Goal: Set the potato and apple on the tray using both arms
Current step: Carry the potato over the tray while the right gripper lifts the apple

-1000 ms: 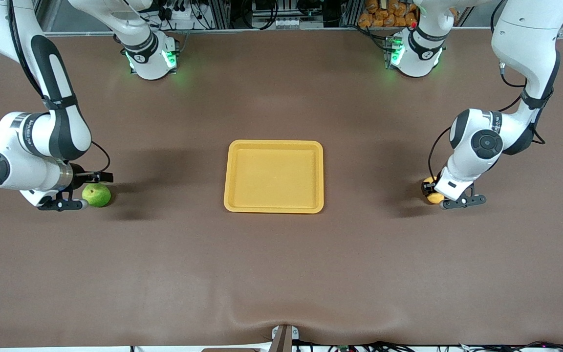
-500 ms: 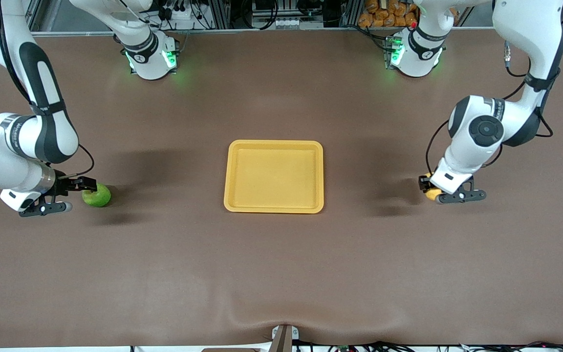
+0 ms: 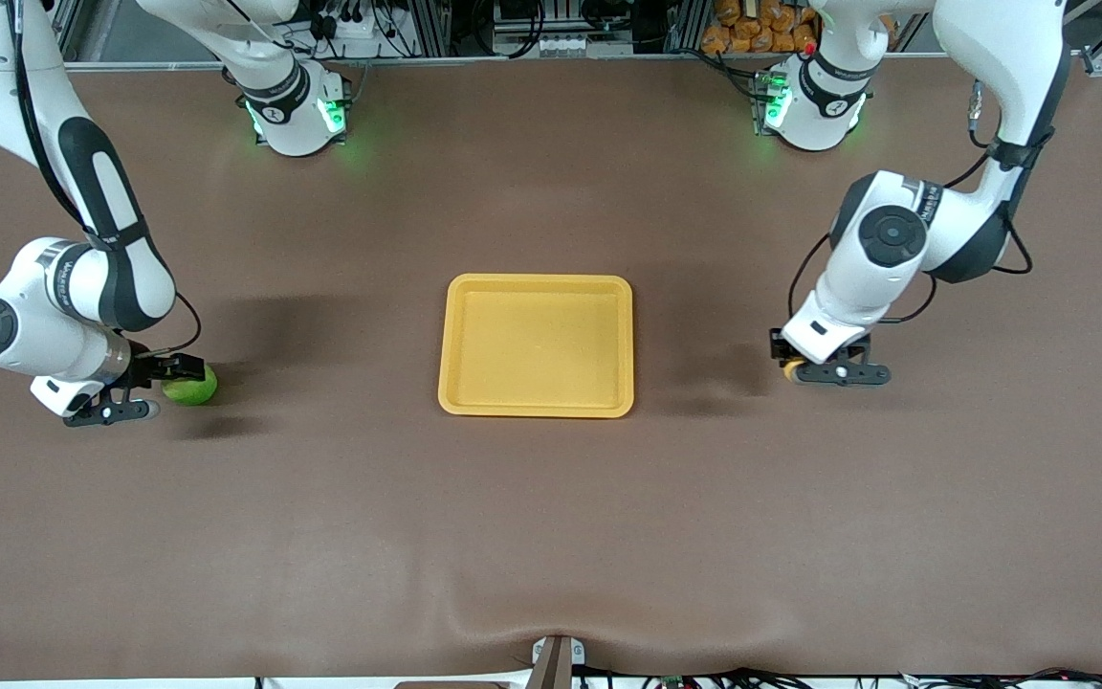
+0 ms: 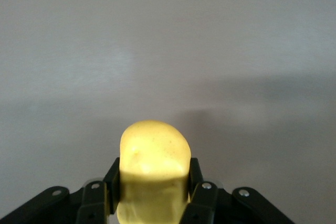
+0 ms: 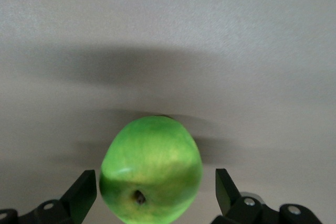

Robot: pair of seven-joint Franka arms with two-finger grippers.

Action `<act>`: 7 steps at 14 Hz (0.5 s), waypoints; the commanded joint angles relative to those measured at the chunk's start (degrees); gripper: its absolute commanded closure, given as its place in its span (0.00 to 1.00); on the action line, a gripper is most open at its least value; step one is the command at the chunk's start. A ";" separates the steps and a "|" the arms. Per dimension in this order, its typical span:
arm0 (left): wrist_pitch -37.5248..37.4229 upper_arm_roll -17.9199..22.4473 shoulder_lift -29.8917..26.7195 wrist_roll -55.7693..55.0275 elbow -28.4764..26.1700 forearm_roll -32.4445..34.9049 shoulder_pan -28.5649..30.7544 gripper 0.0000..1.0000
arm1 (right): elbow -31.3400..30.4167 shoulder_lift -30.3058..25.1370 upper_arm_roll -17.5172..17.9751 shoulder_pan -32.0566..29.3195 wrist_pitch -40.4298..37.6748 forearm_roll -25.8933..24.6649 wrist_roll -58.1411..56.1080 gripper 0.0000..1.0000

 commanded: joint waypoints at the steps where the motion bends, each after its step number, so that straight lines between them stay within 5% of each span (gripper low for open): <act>1: -5.14 -4.00 2.70 -2.19 6.07 0.68 -0.55 1.00 | -0.74 0.46 0.66 -0.73 0.60 1.90 -0.25 0.00; 5: -11.21 -4.80 7.62 -4.91 15.47 0.51 -6.86 1.00 | -1.88 1.43 0.66 -0.82 1.30 1.98 -0.25 0.00; 7: -12.10 -4.71 10.43 -8.60 19.25 0.85 -10.11 1.00 | -3.19 1.43 0.75 -0.64 3.67 1.98 -0.34 0.71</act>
